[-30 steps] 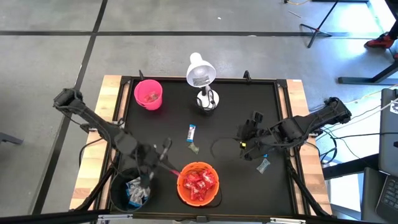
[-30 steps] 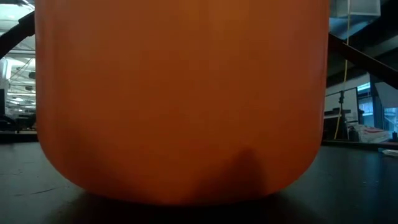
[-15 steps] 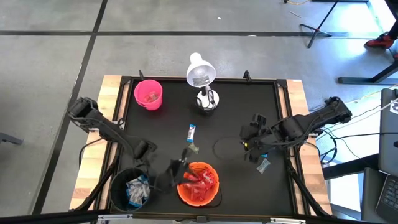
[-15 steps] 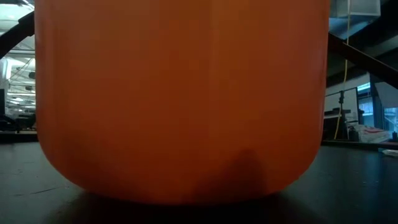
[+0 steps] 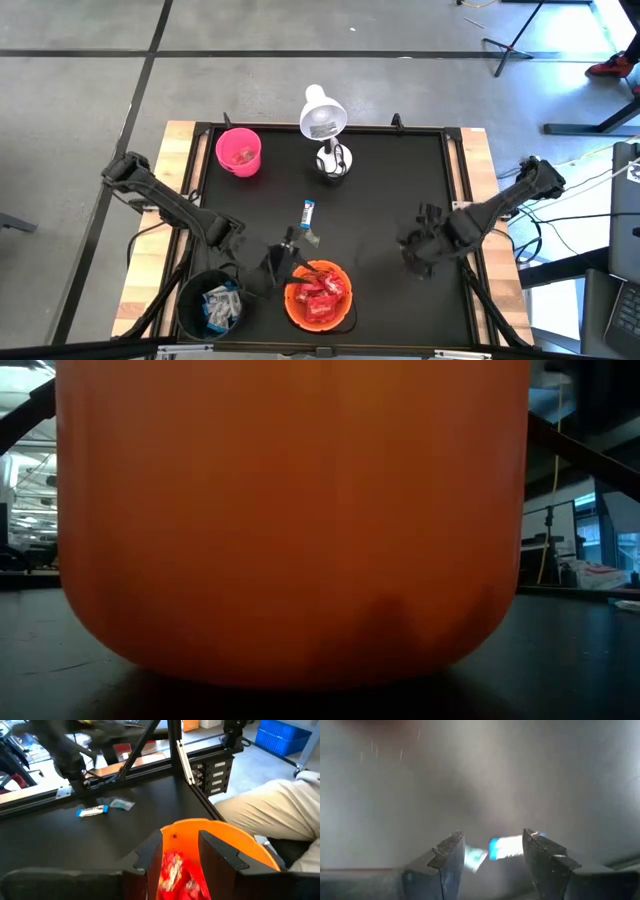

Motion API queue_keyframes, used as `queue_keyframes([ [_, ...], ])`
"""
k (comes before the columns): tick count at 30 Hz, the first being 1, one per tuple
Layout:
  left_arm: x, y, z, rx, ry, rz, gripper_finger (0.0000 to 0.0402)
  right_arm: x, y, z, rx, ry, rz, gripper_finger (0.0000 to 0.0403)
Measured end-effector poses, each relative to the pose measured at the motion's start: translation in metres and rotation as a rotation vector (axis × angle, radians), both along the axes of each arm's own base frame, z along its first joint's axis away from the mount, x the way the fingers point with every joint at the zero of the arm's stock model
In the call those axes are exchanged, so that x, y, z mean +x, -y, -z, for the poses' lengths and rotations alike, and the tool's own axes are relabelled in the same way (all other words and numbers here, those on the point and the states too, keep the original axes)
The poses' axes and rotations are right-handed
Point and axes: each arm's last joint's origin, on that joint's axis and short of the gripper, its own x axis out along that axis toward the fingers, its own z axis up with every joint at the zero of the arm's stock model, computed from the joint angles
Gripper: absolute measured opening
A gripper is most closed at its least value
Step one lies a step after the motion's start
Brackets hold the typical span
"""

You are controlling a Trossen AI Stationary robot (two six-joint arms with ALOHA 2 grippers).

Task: Sort candy
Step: Put the blue candy into the pink bucket

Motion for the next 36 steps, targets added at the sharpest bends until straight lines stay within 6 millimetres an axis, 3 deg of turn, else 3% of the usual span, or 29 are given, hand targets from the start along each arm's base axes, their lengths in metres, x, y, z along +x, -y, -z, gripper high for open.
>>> queue_keyframes([
  [7, -0.036, -0.011, -0.040, 0.039, 0.114, 0.009, 0.0117, -0.023, -0.025, 0.055, 0.066, -0.139, -0.020, 0.0193],
  [14, -0.056, -0.025, -0.057, 0.095, 0.153, 0.032, 0.0117, -0.037, -0.032, 0.108, 0.152, -0.173, 0.017, 0.0193],
  [18, -0.074, -0.034, -0.071, 0.074, 0.277, 0.030, 0.0117, -0.047, -0.034, 0.126, 0.167, -0.192, 0.025, 0.0193],
  [27, -0.092, -0.059, -0.039, -0.074, 0.526, -0.076, 0.0117, -0.054, -0.033, 0.149, 0.179, -0.153, 0.064, 0.0193],
  [30, -0.092, -0.061, -0.025, -0.111, 0.566, -0.092, 0.0117, -0.055, -0.031, 0.157, 0.198, -0.135, 0.066, 0.0193],
  [36, -0.092, -0.063, -0.018, -0.135, 0.572, -0.121, 0.0117, -0.058, -0.028, 0.165, 0.201, -0.128, 0.106, 0.0193],
])
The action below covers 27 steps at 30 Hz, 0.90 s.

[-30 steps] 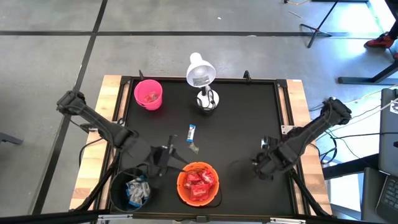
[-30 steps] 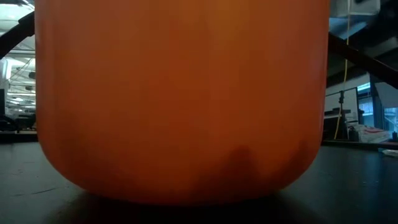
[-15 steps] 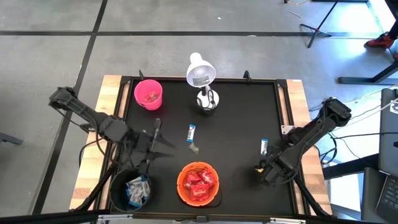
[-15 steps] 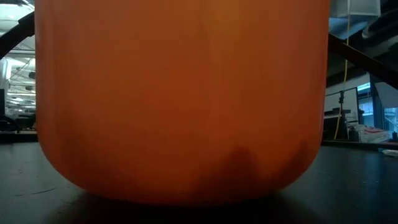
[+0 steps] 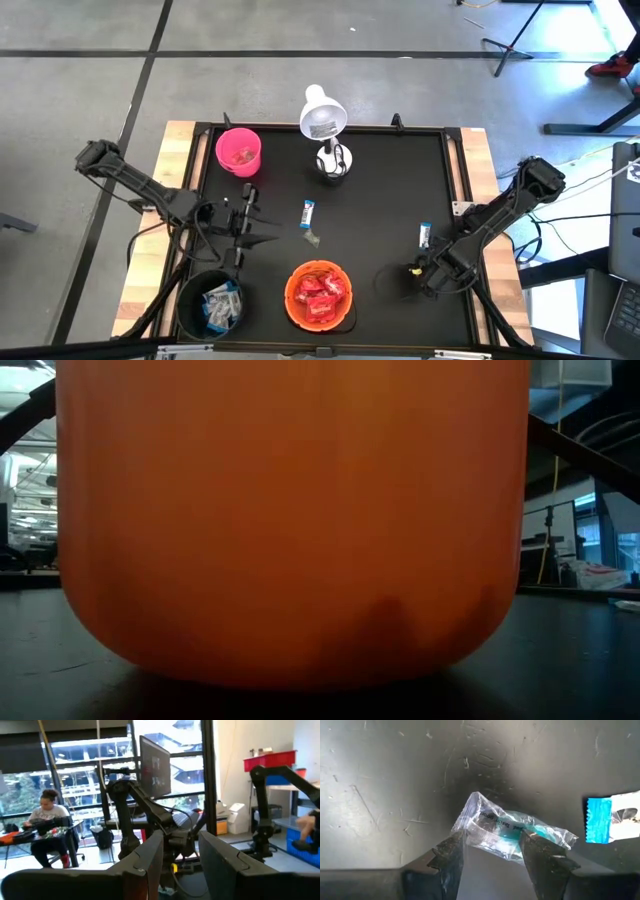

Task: Sort candy
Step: Put the blue candy into the pink bucket

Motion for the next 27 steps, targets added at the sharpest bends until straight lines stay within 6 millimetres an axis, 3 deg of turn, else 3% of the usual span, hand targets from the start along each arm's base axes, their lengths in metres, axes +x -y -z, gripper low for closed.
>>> queue_keyframes([
  [10, -0.0007, -0.0011, -0.0033, -0.039, 0.027, -0.019, 0.0117, 0.0017, 0.0003, 0.0008, -0.029, 0.045, 0.006, 0.0179],
  [23, -0.0007, -0.0012, -0.0034, -0.086, 0.023, -0.016, 0.0117, 0.0018, 0.0008, 0.0007, -0.039, 0.050, 0.004, 0.0021],
  [27, -0.0007, -0.0012, -0.0034, -0.086, 0.023, -0.016, 0.0117, 0.0035, -0.0010, -0.0020, -0.033, 0.053, -0.022, 0.0008],
])
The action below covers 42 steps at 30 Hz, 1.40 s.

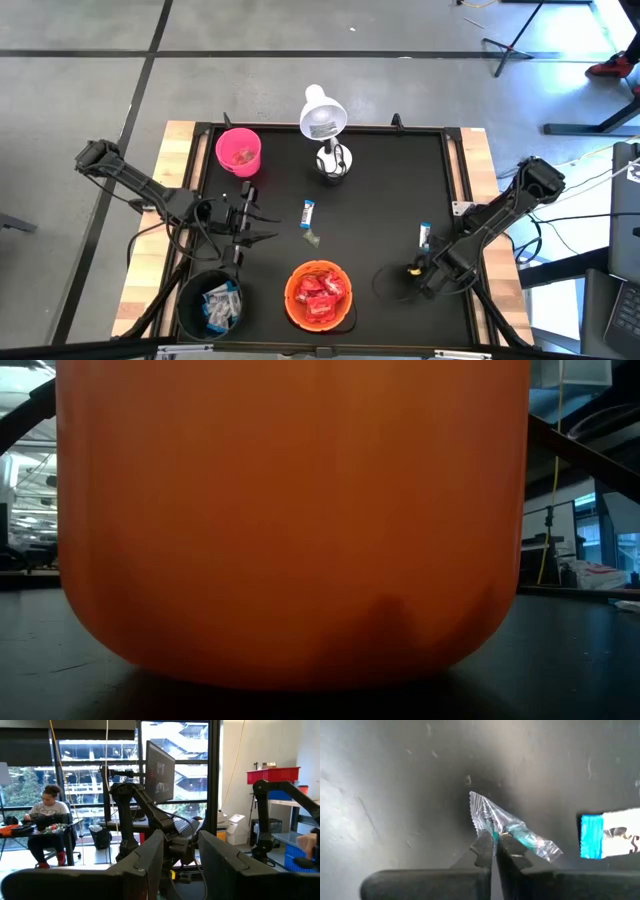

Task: Sort candy
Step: Put the blue candy into the pink bucket

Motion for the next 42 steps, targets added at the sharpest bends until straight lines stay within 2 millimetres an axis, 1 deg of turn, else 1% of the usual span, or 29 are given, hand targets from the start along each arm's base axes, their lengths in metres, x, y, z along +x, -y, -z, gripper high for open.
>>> queue_keyframes([
  [3, 0.000, 0.000, 0.000, 0.000, 0.000, 0.000, 0.0117, 0.004, -0.003, -0.005, -0.002, 0.029, -0.020, 0.0014],
  [5, 0.000, 0.000, 0.000, -0.007, 0.000, 0.002, 0.0117, 0.007, -0.005, -0.009, -0.002, 0.054, -0.034, 0.0010],
  [9, 0.002, 0.001, 0.001, -0.024, -0.005, 0.006, 0.0117, 0.013, -0.010, -0.024, -0.001, 0.110, -0.070, 0.0003],
  [16, 0.019, 0.008, 0.016, -0.006, -0.042, 0.003, 0.0117, 0.022, -0.013, -0.061, -0.082, 0.248, -0.099, 0.0002],
  [22, 0.039, 0.008, 0.032, 0.003, -0.062, -0.028, 0.0117, 0.039, -0.015, -0.098, -0.183, 0.430, -0.124, 0.0001],
  [25, 0.047, 0.007, 0.041, 0.012, -0.082, -0.046, 0.0117, 0.050, -0.012, -0.117, -0.239, 0.518, -0.125, 0.0001],
  [31, 0.059, 0.002, 0.052, 0.014, -0.104, -0.077, 0.0117, 0.072, 0.002, -0.150, -0.348, 0.640, -0.130, 0.0001],
  [34, 0.066, -0.001, 0.059, 0.001, -0.116, -0.092, 0.0117, 0.086, 0.006, -0.162, -0.341, 0.726, -0.155, 0.0000],
  [38, 0.079, -0.002, 0.065, 0.015, -0.142, -0.105, 0.0117, 0.104, 0.011, -0.174, -0.276, 0.844, -0.215, 0.0000],
  [42, 0.095, -0.001, 0.066, 0.049, -0.151, -0.055, 0.0117, 0.115, 0.017, -0.181, -0.211, 0.918, -0.247, 0.0000],
])
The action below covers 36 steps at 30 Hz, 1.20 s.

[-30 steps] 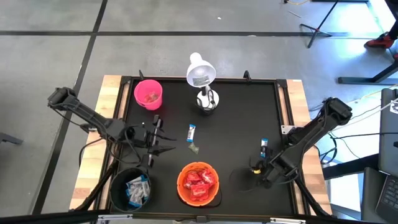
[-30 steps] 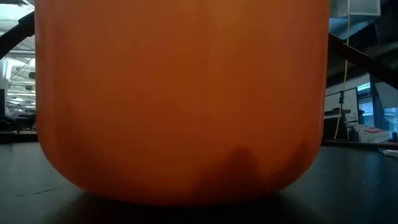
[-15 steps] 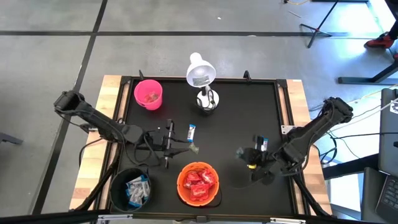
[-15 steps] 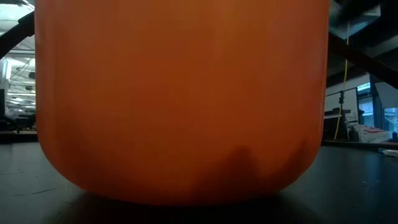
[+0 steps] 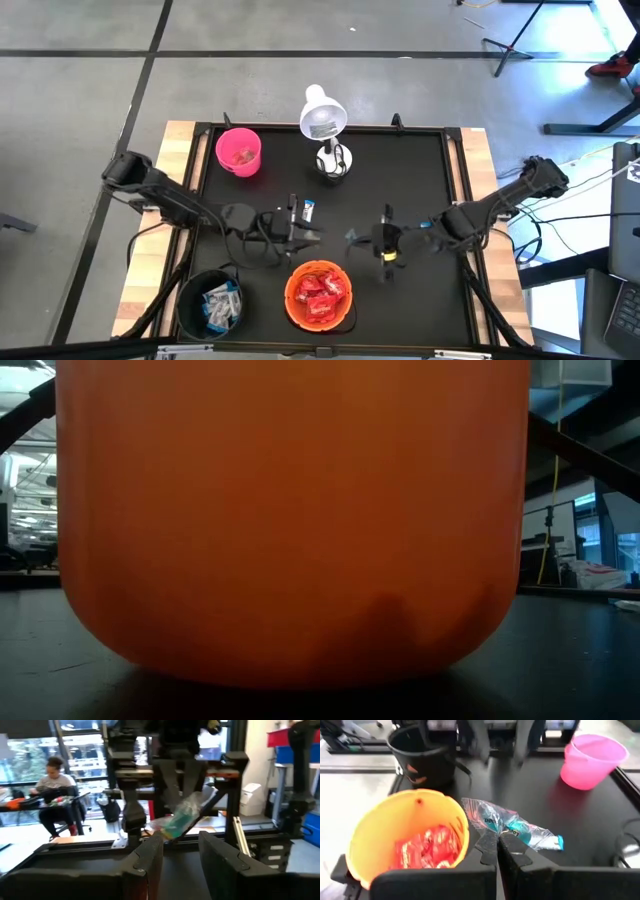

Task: Sort candy
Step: Put the blue candy into the pink bucket

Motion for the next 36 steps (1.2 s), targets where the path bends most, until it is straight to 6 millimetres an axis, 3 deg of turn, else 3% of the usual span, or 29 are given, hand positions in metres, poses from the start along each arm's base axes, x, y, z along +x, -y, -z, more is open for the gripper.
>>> queue_keyframes([
  [8, 0.030, -0.003, 0.002, 0.020, -0.036, 0.010, 0.0160, 0.009, 0.011, -0.005, 0.040, 0.038, -0.032, 0.0000],
  [16, 0.043, -0.006, 0.010, 0.025, -0.062, -0.012, 0.0195, 0.010, 0.012, -0.006, 0.043, 0.049, -0.033, 0.0000],
  [30, 0.049, -0.007, 0.008, 0.021, -0.050, -0.061, 0.0194, 0.021, 0.012, -0.005, 0.034, 0.092, -0.037, 0.0000],
  [36, 0.049, -0.007, 0.008, 0.047, -0.050, -0.070, 0.0151, 0.021, 0.014, -0.005, 0.034, 0.094, -0.032, 0.0000],
])
